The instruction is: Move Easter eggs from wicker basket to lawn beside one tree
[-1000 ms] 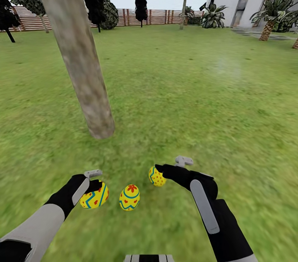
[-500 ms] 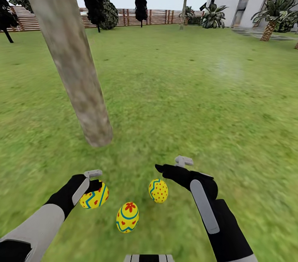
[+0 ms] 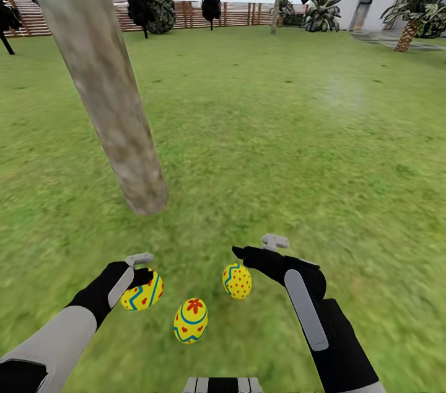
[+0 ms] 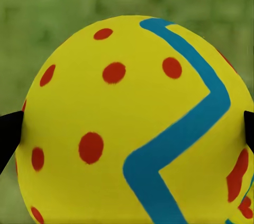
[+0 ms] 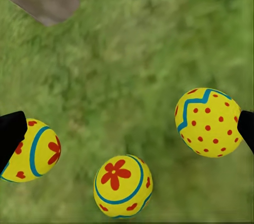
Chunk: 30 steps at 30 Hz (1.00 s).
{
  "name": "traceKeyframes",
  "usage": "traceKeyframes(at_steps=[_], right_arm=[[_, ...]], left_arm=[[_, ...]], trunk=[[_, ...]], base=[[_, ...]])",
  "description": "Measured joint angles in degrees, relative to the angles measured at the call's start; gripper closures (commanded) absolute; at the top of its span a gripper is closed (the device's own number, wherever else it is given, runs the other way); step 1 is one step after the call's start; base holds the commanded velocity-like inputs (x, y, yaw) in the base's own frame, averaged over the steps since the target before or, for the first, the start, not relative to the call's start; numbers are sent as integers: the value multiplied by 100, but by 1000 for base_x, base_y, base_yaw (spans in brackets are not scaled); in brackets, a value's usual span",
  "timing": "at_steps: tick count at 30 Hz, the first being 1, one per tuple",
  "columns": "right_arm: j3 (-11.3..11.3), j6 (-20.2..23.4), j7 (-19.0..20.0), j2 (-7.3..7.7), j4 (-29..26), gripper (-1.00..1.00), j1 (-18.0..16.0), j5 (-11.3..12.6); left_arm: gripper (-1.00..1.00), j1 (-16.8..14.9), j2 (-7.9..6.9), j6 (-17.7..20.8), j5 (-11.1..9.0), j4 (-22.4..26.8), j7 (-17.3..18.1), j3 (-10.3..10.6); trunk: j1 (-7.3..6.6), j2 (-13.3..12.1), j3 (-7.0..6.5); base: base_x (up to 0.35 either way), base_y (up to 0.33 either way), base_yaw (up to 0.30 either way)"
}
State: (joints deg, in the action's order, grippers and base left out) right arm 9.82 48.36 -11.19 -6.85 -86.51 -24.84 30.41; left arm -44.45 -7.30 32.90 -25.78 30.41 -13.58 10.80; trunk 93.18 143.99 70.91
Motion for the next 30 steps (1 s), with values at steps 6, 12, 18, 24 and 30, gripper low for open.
traceKeyframes(at_steps=[6,12,18,24,30], right_arm=[[0,0,0,0,0,-100,0,0],[-6,0,0,0,0,-100,0,0],[-1,0,0,0,0,-100,0,0],[0,0,0,0,0,-100,0,0],[0,0,0,0,0,-100,0,0]], left_arm=[[100,6,-3,-11,-6,22,99,0],[100,12,-8,-25,1,74,105,8],[100,20,-16,-114,1,89,104,9],[100,26,-17,-192,1,95,104,13],[100,28,-25,-406,1,94,97,17]], trunk=[[15,8,133],[31,16,266],[46,24,399],[62,32,532],[77,40,665]], base=[[0,0,0],[0,0,0],[0,0,0],[0,0,0],[0,0,0]])
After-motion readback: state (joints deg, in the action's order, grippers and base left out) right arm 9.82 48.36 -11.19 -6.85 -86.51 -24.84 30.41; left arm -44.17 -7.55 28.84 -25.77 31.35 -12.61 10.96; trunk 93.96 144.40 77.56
